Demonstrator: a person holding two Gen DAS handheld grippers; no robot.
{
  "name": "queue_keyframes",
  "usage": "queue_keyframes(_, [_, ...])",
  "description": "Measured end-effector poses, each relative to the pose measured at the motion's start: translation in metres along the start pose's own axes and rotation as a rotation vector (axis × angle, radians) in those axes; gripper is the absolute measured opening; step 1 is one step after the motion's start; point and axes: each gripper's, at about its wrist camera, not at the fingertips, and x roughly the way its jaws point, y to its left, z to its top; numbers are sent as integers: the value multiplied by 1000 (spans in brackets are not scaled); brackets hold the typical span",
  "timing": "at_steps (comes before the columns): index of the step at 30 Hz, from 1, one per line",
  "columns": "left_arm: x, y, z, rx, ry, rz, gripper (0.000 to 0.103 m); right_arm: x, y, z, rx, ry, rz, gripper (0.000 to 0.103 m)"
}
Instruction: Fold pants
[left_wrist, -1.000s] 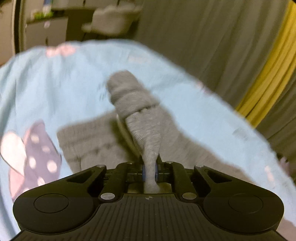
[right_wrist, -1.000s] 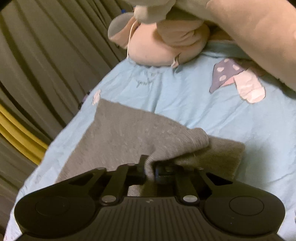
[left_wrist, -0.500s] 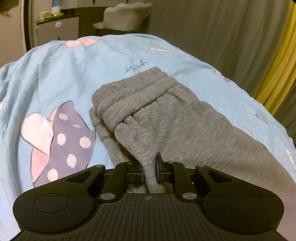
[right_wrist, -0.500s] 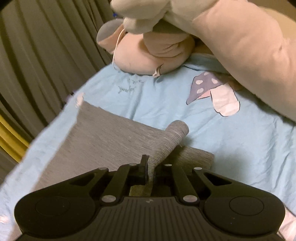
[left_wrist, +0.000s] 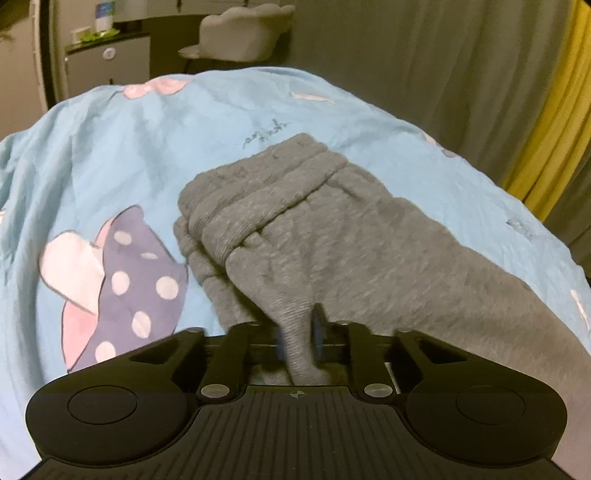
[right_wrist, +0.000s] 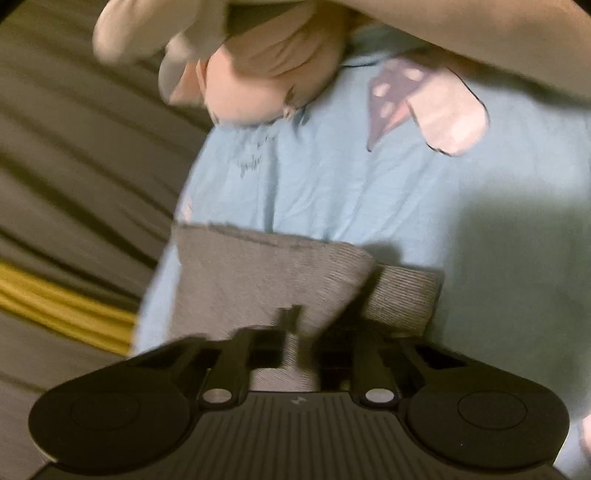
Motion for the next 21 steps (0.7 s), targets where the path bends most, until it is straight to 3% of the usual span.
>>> queue_keyframes(3, [-13, -2, 8, 20, -31, -22, 11, -17, 25, 5, -136, -36, -29, 5])
queue_keyframes(7, [-31, 1, 11, 19, -73, -62, 11, -55, 35, 14, -220, -121, -16, 5])
queue_keyframes(10, [-23, 1, 4, 35, -51, -19, 12, -53, 37, 9, -345, -144, -118, 5])
queue_keyframes(13, [-3, 2, -6, 67, 32, 49, 22, -25, 28, -2, -425, -38, -288, 7])
queue_keyframes(14, [-5, 3, -9, 73, 16, 51, 25, -18, 26, -5, -428, -4, -341, 11])
queue_keyframes(16, [-16, 1, -8, 86, -15, 116, 56, -26, 27, -4, -408, -51, -366, 26])
queue_keyframes(17, [-24, 0, -7, 98, -47, 196, 85, -32, 33, -4, -425, -104, -435, 54])
queue_keyframes(18, [-32, -2, -7, 110, -93, 266, 93, -37, 40, -4, -451, -158, -496, 75])
queue_keyframes(19, [-43, -5, -8, 129, -160, 324, 92, -44, 48, -5, -479, -217, -509, 75])
queue_keyframes(21, [-61, -14, -14, 169, -256, 356, 93, -59, 69, -11, -522, -276, -432, 75])
